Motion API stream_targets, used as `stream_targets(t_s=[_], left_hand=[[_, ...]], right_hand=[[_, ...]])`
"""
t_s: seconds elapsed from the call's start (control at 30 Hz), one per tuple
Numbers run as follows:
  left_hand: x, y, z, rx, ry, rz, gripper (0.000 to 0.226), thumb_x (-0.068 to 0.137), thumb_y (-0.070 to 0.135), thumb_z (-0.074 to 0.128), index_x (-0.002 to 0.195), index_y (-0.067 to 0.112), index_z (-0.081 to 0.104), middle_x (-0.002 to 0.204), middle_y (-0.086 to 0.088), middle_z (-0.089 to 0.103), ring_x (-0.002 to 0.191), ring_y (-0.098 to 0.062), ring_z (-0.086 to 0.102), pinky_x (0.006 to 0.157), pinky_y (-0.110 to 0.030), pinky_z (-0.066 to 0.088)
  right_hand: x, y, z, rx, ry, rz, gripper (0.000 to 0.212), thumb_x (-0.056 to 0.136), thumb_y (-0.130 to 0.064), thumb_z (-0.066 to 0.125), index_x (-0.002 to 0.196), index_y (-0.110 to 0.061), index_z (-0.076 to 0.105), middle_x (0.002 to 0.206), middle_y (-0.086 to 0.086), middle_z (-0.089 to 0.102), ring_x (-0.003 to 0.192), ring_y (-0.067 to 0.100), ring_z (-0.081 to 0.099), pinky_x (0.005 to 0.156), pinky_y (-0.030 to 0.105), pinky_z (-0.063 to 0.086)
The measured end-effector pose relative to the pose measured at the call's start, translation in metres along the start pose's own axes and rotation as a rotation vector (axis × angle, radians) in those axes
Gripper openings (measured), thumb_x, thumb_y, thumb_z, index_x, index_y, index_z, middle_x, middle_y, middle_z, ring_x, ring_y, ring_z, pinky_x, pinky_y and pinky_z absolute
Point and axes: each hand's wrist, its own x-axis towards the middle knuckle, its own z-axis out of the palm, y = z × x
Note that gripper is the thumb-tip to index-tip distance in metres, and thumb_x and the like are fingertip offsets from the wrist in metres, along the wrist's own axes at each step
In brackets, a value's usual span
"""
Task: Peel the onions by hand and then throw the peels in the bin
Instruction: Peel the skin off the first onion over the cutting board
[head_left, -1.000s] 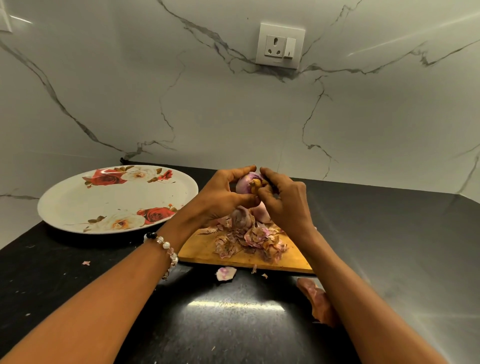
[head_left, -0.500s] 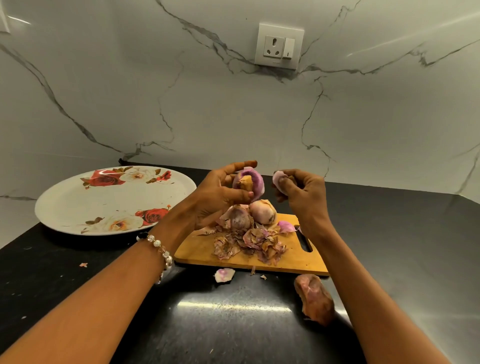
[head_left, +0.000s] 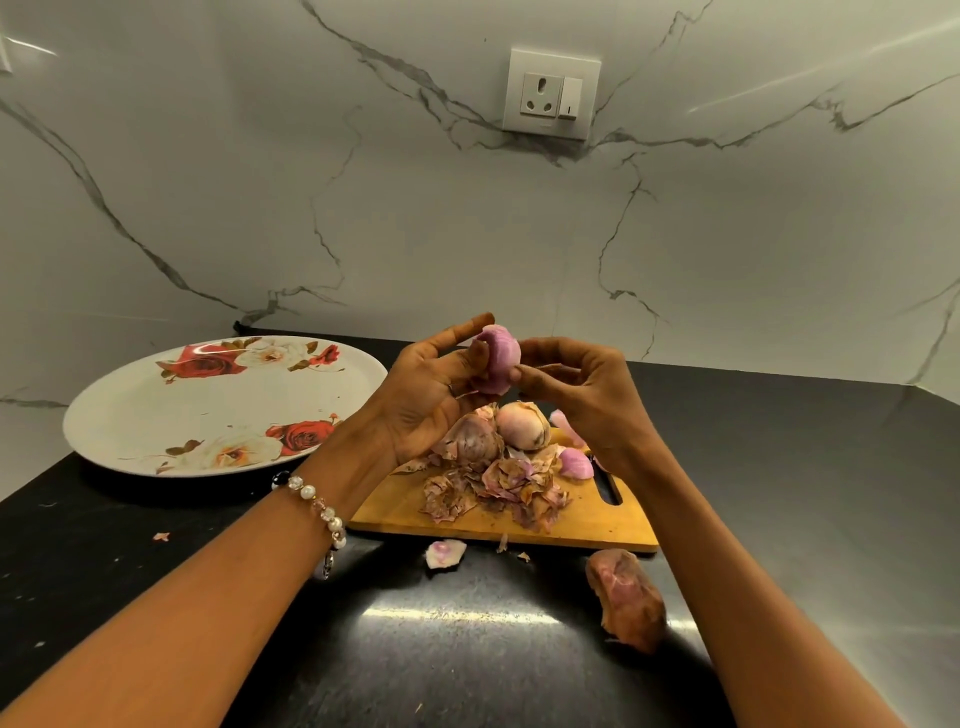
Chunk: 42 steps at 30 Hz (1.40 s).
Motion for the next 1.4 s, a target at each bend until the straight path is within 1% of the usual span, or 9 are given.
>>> stream_targets(t_s=[0.23,0.47,0.57,0.7,0.9,1.03,1.17,1.27,1.4], left_hand=[[-0.003,-0.004,0.001,0.010,0.077,-0.026,0.023,0.094,0.014,0.051,0.107,0.003,0.067,0.099,-0.014,0.071,0.091,-0.026,0.070,0.077,-0.039,0.059],[-0.004,-0.003,0.007,-0.121,0.094,-0.177,0.032,0.098,0.022,0.046,0.112,-0.003,0.060,0.113,-0.024,0.064,0.099,-0.033,0.066,0.078,-0.041,0.059],[-0.005,0.000,0.003,-0.122,0.103,-0.198,0.031,0.100,0.024,0.042,0.111,0.001,0.060,0.109,-0.020,0.064,0.095,-0.030,0.067,0.078,-0.037,0.058],[-0.005,0.002,0.002,-0.030,0.093,-0.197,0.028,0.099,0.021,0.045,0.108,0.004,0.064,0.109,-0.018,0.062,0.092,-0.027,0.065,0.077,-0.033,0.058],[-0.004,0.003,-0.002,0.112,0.068,-0.116,0.030,0.101,0.012,0.038,0.118,0.011,0.063,0.129,-0.013,0.058,0.116,-0.033,0.056,0.086,-0.038,0.054],[-0.003,0.002,-0.001,0.290,0.040,-0.008,0.034,0.098,0.001,0.042,0.126,0.013,0.058,0.123,-0.014,0.061,0.112,-0.029,0.060,0.089,-0.036,0.055],[-0.003,0.000,-0.001,0.439,-0.014,0.102,0.043,0.092,-0.003,0.051,0.130,0.016,0.054,0.126,-0.009,0.062,0.115,-0.024,0.060,0.094,-0.039,0.053],[-0.003,0.000,0.001,0.570,-0.030,0.170,0.044,0.090,-0.004,0.056,0.126,0.022,0.056,0.125,-0.003,0.061,0.114,-0.020,0.059,0.089,-0.031,0.055],[-0.002,-0.001,0.001,0.661,-0.010,0.217,0.041,0.091,0.001,0.058,0.124,0.024,0.056,0.127,0.002,0.059,0.117,-0.018,0.055,0.089,-0.025,0.053]], right_hand=[[0.001,0.011,0.006,-0.136,0.162,-0.067,0.026,0.084,0.002,0.070,0.110,0.000,0.070,0.099,0.012,0.073,0.089,0.022,0.072,0.083,0.037,0.060],[0.000,0.004,0.004,-0.005,0.201,-0.069,0.030,0.087,0.012,0.059,0.105,-0.011,0.068,0.085,-0.001,0.071,0.075,0.007,0.069,0.069,0.018,0.055],[0.000,0.000,0.001,0.036,0.156,-0.054,0.032,0.087,0.013,0.057,0.104,-0.012,0.068,0.085,0.001,0.070,0.073,0.006,0.068,0.066,0.018,0.054],[0.001,0.001,0.005,0.030,0.205,-0.018,0.034,0.089,0.010,0.053,0.080,-0.017,0.072,0.078,0.001,0.069,0.070,0.008,0.063,0.058,0.020,0.052],[0.003,0.004,-0.006,0.040,0.340,0.062,0.026,0.095,0.003,0.050,0.087,-0.008,0.072,0.092,0.009,0.072,0.084,0.016,0.065,0.064,0.020,0.054],[0.002,0.005,-0.004,-0.064,0.198,0.077,0.018,0.096,-0.006,0.056,0.106,-0.004,0.071,0.097,0.008,0.072,0.080,0.003,0.066,0.071,0.016,0.052],[0.000,0.003,0.002,-0.013,0.012,0.114,0.026,0.085,-0.023,0.066,0.106,-0.009,0.070,0.089,0.009,0.074,0.075,0.018,0.072,0.067,0.027,0.059],[0.000,0.003,0.003,-0.003,0.030,0.102,0.037,0.081,-0.019,0.068,0.111,0.001,0.067,0.090,0.015,0.073,0.069,0.021,0.073,0.063,0.026,0.060],[0.001,0.008,0.003,-0.071,0.113,0.048,0.025,0.090,-0.003,0.063,0.113,0.006,0.067,0.096,0.022,0.072,0.070,0.022,0.073,0.065,0.028,0.060]])
